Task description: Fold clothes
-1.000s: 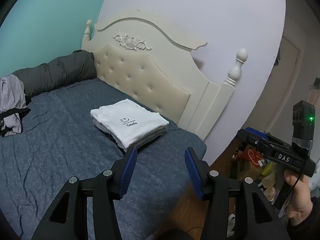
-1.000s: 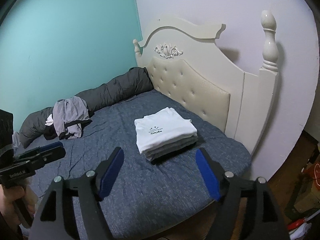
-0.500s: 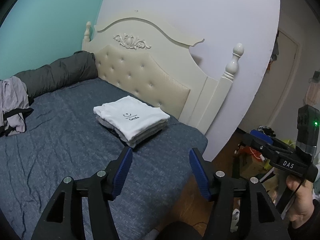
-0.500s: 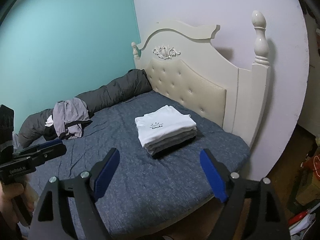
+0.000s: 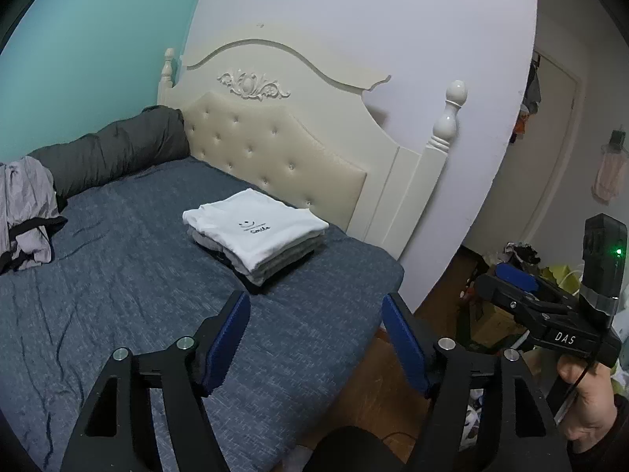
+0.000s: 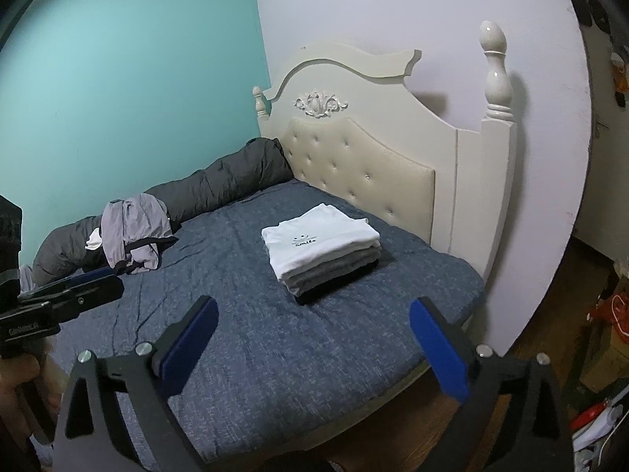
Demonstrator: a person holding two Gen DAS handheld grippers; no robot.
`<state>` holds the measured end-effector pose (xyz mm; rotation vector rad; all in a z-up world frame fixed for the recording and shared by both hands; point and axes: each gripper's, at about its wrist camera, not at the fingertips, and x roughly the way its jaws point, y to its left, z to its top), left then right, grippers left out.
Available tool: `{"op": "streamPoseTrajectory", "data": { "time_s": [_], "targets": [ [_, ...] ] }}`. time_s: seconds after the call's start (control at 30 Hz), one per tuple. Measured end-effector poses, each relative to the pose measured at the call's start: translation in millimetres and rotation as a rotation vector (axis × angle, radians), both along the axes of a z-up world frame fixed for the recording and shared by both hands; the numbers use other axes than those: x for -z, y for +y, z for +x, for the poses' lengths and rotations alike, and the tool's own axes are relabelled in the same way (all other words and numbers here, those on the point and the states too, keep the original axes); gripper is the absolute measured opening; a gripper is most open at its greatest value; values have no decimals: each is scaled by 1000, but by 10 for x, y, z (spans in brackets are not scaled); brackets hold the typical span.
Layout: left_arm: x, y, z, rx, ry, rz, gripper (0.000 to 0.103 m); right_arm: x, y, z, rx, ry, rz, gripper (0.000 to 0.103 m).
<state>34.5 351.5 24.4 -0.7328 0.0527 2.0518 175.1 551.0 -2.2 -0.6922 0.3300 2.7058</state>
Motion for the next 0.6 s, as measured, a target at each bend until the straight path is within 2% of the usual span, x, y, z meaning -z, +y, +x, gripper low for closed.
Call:
{"op": "streamPoseTrajectory", "data": {
  "time_s": [0.27, 0.6],
  "targets": [
    [-8, -21, 93, 6, 18, -9, 80, 9, -53, 132, 27, 6, 19, 102],
    [8, -64, 175, -10, 33, -25, 95, 10, -101, 238, 36, 9, 26, 103]
  ]
}}
